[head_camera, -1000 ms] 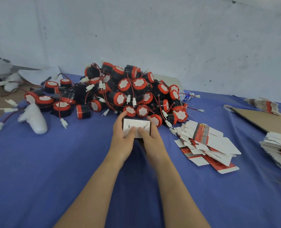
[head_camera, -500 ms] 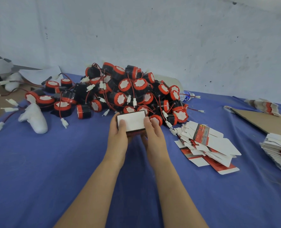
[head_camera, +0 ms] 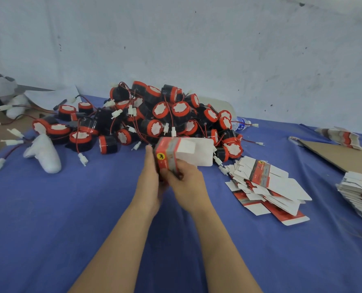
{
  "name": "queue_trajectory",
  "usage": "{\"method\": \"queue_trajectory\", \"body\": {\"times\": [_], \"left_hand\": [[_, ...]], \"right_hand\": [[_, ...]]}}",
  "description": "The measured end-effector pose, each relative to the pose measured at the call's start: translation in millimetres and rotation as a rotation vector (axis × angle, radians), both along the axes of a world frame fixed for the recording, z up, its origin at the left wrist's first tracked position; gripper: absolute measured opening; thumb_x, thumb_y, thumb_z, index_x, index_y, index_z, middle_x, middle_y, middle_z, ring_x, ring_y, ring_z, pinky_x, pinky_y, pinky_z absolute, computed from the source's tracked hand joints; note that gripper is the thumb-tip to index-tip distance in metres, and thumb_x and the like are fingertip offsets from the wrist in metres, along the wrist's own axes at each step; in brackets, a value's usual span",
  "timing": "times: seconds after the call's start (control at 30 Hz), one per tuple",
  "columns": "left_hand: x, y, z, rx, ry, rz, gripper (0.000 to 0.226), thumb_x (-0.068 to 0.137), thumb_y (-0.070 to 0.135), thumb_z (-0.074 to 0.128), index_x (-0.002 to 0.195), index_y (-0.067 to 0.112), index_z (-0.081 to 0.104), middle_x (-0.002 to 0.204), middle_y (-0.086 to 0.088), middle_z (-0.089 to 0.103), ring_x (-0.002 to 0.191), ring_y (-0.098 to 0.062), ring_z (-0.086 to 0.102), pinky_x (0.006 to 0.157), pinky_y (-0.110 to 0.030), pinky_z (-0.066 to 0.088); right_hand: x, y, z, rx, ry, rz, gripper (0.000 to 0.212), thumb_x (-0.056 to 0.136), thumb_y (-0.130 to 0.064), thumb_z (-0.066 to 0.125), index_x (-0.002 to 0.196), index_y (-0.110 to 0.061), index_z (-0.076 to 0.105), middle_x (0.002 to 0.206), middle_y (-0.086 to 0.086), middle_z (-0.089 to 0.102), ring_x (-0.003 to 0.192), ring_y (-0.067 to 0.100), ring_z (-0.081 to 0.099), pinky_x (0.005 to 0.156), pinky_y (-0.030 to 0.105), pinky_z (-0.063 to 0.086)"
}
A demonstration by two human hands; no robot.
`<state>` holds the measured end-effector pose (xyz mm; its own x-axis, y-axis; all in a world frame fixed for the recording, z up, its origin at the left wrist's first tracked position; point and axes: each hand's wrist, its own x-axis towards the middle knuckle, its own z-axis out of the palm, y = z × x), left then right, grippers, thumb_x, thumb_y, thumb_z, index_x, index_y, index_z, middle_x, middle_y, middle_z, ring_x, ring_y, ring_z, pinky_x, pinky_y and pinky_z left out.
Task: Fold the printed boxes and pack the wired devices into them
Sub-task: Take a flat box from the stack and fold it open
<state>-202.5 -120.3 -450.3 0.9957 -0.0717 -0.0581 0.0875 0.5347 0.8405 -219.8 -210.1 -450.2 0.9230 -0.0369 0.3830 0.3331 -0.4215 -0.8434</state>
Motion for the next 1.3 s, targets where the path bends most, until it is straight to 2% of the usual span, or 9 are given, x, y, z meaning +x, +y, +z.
{"method": "queue_trajectory", "body": {"times": [0.1,0.27,0.57,0.67,0.8,0.97,1.07,1.13,1.3], "left_hand": [[1.7,6.3,-0.6,-0.163,0.061,-0.113,0.06,0.086,0.067,0.045,0.117,0.02,0.067,0.111,-0.004,0.072,0.103,-0.017,0.069,0.091,-0.035,0.051],[6.6,7.2,-6.1,0.164,0.104,0.016,0.047,0.087,0.046,0.064,0.118,0.012,0.062,0.106,-0.01,0.069,0.094,-0.023,0.067,0.079,-0.036,0.056],[10.1,4.6,-15.9,0.487,-0.069,0.253,0.019,0.098,0.026,0.045,0.117,0.027,0.046,0.119,-0.002,0.059,0.105,-0.023,0.06,0.091,-0.049,0.053],[10.3,3.2,-16.3,0.562,-0.111,0.287,0.015,0.099,0.021,0.04,0.11,0.029,0.046,0.111,0.0,0.059,0.099,-0.019,0.058,0.088,-0.046,0.053],[7.6,3.3,-17.2,0.64,-0.224,0.274,0.026,0.095,0.012,0.045,0.112,0.031,0.051,0.103,0.013,0.059,0.096,-0.009,0.057,0.082,-0.031,0.051],[2.2,3.1,-10.2,0.532,-0.303,0.214,0.031,0.093,0.014,0.054,0.112,0.038,0.059,0.111,0.019,0.063,0.111,-0.007,0.058,0.091,-0.03,0.051],[-5.3,-0.9,-0.9,0.326,-0.308,0.052,0.031,0.082,0.057,0.064,0.108,0.063,0.048,0.114,0.036,0.055,0.117,0.003,0.053,0.094,-0.026,0.048],[-7.7,-5.4,-0.6,0.299,-0.287,-0.017,0.047,0.068,0.073,0.064,0.11,0.058,0.05,0.118,0.025,0.06,0.11,0.002,0.059,0.088,-0.02,0.05],[-1.9,1.1,-0.2,0.236,-0.151,0.12,0.068,0.057,0.071,0.058,0.107,0.027,0.063,0.105,0.005,0.072,0.097,-0.01,0.068,0.083,-0.028,0.054]], "right_hand": [[-1.1,1.9,-1.7,-0.323,-0.043,-0.001,0.012,0.094,-0.021,0.057,0.098,-0.016,0.067,0.078,-0.011,0.061,0.074,0.014,0.055,0.066,0.028,0.044],[0.3,-4.9,-3.7,-0.663,0.031,-0.056,0.023,0.093,-0.01,0.045,0.111,-0.012,0.061,0.108,0.007,0.066,0.098,0.028,0.057,0.085,0.043,0.047],[-7.2,1.3,8.5,0.039,-0.128,-0.229,0.028,0.087,0.003,0.047,0.081,-0.015,0.067,0.085,-0.011,0.065,0.081,-0.006,0.059,0.066,0.006,0.042],[-4.4,-2.3,12.2,0.302,-0.29,-0.417,0.02,0.093,-0.006,0.051,0.096,-0.024,0.061,0.097,-0.015,0.063,0.092,-0.008,0.056,0.077,0.006,0.042],[4.6,-19.9,1.7,0.565,0.206,-0.14,0.019,0.098,-0.03,0.05,0.113,-0.021,0.057,0.118,-0.006,0.058,0.109,0.008,0.055,0.098,0.029,0.044],[6.8,-19.9,-9.6,0.419,0.343,-0.12,0.035,0.089,0.001,0.047,0.112,-0.022,0.061,0.102,0.011,0.068,0.085,0.026,0.06,0.075,0.039,0.05],[7.6,-23.4,-5.5,0.694,0.347,-0.16,0.033,0.089,0.005,0.042,0.098,-0.018,0.063,0.098,0.008,0.069,0.082,0.022,0.063,0.069,0.033,0.053],[6.3,-21.3,-2.3,0.789,0.417,-0.046,0.018,0.098,-0.012,0.047,0.099,-0.012,0.065,0.098,0.009,0.072,0.083,0.021,0.07,0.067,0.033,0.057],[7.3,-8.7,7.3,0.626,0.417,-0.109,0.051,0.097,-0.057,0.033,0.109,-0.016,0.062,0.101,-0.001,0.064,0.095,0.016,0.06,0.091,0.035,0.049]]}}
